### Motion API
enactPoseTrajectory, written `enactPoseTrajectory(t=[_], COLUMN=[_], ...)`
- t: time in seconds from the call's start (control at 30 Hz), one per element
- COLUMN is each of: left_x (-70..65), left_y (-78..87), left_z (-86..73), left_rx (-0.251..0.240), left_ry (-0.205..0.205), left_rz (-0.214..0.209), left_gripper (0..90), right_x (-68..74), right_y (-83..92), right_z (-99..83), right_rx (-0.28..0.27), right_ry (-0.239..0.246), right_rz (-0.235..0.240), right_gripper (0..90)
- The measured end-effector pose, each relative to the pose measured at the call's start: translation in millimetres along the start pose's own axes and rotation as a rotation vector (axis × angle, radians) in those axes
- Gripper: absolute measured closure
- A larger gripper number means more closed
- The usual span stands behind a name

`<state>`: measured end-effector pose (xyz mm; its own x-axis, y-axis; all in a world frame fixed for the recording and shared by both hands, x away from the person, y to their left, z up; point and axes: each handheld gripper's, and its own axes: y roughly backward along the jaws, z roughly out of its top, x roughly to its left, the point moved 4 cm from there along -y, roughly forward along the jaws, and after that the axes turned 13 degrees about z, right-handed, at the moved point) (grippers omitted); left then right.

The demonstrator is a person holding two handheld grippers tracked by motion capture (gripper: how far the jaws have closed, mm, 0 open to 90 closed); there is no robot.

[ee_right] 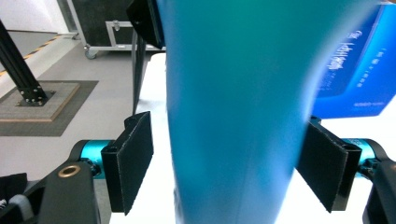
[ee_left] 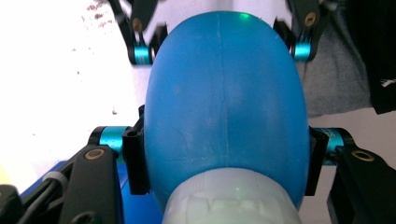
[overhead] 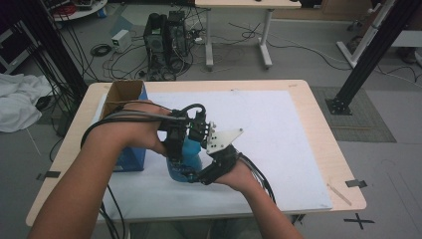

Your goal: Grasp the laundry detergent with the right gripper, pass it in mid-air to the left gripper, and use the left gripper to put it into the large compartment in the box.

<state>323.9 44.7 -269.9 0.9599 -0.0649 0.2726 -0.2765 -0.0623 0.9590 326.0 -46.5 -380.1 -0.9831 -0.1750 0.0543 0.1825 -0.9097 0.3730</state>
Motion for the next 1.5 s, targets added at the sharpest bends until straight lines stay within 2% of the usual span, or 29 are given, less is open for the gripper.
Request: enactPoseTrajectory(t=[0.03, 0.07, 0.1, 0.13, 0.17, 0.27, 0.33, 0.37, 0.4, 0.5, 0.53, 0.6, 0.63, 0.7, 0.77, 0.8, 0.87, 0.97, 1.0, 1.03, 1.07, 1.1, 1.2, 1.27, 1.3, 1.33, 1.37, 1.47, 1.5], left_x=[1.6, 0.9, 2.8, 3.5, 4.5, 7.2, 9.1, 10.1, 10.9, 14.2, 15.0, 19.0, 18.6, 21.8, 21.3, 24.0, 25.5, 29.9, 31.5, 34.3, 37.0, 37.5, 45.1, 50.8, 52.8, 55.5, 57.6, 64.0, 65.2], left_y=[0.0, -0.6, -0.1, 0.1, 0.6, 2.7, 4.2, 5.2, 6.5, 12.1, 14.6, 18.7, 20.8, 24.0, 26.1, 27.0, 28.7, 33.9, 36.5, 40.4, 44.0, 46.8, 58.9, 68.3, 71.4, 74.9, 77.7, 86.4, 87.8], left_z=[-1.0, -2.3, -3.0, -3.8, -4.8, -7.0, -8.7, -9.7, -10.9, -14.9, -16.2, -18.3, -19.5, -20.8, -22.0, -22.5, -24.1, -27.2, -28.6, -30.4, -32.1, -34.3, -43.8, -52.6, -56.3, -61.4, -66.0, -81.1, -84.7], left_rx=[0.0, -0.002, 0.007, 0.01, 0.007, 0.008, 0.008, 0.007, 0.006, 0.003, 0.005, 0.006, 0.009, 0.006, 0.013, 0.008, 0.004, 0.002, 0.003, 0.005, 0.014, -0.005, 0.003, 0.006, 0.011, 0.022, 0.022, 0.053, 0.056], left_ry=[-0.004, 0.01, 0.009, 0.011, 0.018, 0.029, 0.039, 0.045, 0.051, 0.075, 0.089, 0.085, 0.109, 0.102, 0.12, 0.106, 0.119, 0.157, 0.18, 0.194, 0.199, 0.263, 0.37, 0.473, 0.499, 0.544, 0.598, 0.695, 0.738], left_rz=[0.005, 0.008, -0.006, -0.004, -0.011, -0.012, -0.018, -0.019, -0.026, -0.034, -0.037, -0.029, -0.039, -0.026, -0.039, -0.024, -0.031, -0.044, -0.051, -0.067, -0.074, -0.074, -0.098, -0.101, -0.098, -0.094, -0.096, -0.105, -0.102], left_gripper=[38.2, 38.2, 38.2, 38.2, 38.2, 38.1, 38.1, 38.1, 38.1, 38.1, 38.0, 38.0, 38.0, 38.1, 38.0, 38.0, 38.0, 38.0, 38.0, 38.0, 38.0, 37.9, 37.9, 37.9, 37.9, 37.9, 37.9, 37.9, 37.9], right_x=[0.5, 3.1, 0.4, 1.2, 2.6, 3.1, 0.6, 0.3, -0.1, -0.6, 1.9, 2.1, 3.1, 3.7, 3.4, 3.5, 3.3, 2.1, 3.4, 2.8, 4.6, 5.7, 4.4, 4.3, 4.2, 4.8, 6.7, 9.9, 9.9], right_y=[2.1, 4.6, 6.4, 10.1, 12.5, 19.9, 23.3, 25.3, 27.2, 34.7, 39.4, 44.8, 48.3, 53.2, 57.1, 58.2, 60.1, 60.8, 61.6, 62.3, 64.0, 65.3, 71.2, 75.1, 77.9, 79.4, 80.4, 85.6, 87.2], right_z=[-0.1, -0.4, 0.9, 0.3, 1.1, 2.3, 4.3, 5.2, 6.3, 9.1, 9.1, 11.5, 11.7, 13.7, 16.1, 17.4, 19.1, 20.8, 20.7, 21.0, 20.9, 20.6, 21.6, 22.2, 22.6, 22.8, 22.8, 23.5, 23.8], right_rx=[0.0, 0.004, -0.007, 0.009, 0.001, 0.011, 0.021, 0.029, 0.035, 0.063, 0.085, 0.098, 0.122, 0.129, 0.129, 0.125, 0.128, 0.134, 0.146, 0.154, 0.171, 0.182, 0.231, 0.276, 0.306, 0.326, 0.345, 0.405, 0.424], right_ry=[-0.002, -0.031, 0.005, 0.009, -0.013, -0.019, 0.027, 0.023, 0.015, 0.032, -0.006, -0.012, -0.026, -0.038, -0.035, -0.035, -0.031, -0.012, -0.032, -0.021, -0.044, -0.054, -0.046, -0.061, -0.059, -0.063, -0.087, -0.109, -0.102], right_rz=[-0.012, -0.004, -0.03, -0.027, -0.03, -0.05, -0.059, -0.063, -0.092, -0.105, -0.118, -0.12, -0.121, -0.126, -0.127, -0.129, -0.124, -0.12, -0.118, -0.115, -0.114, -0.109, -0.115, -0.111, -0.114, -0.111, -0.101, -0.096, -0.097], right_gripper=[22.8, 22.7, 22.7, 22.7, 22.4, 21.3, 18.1, 12.9, 12.9, 12.8, 12.8, 12.8, 12.8, 12.8, 12.8, 12.8, 12.8, 12.8, 12.7, 12.7, 12.7, 12.7, 12.7, 12.7, 12.7, 12.7, 12.7, 12.7, 12.7])
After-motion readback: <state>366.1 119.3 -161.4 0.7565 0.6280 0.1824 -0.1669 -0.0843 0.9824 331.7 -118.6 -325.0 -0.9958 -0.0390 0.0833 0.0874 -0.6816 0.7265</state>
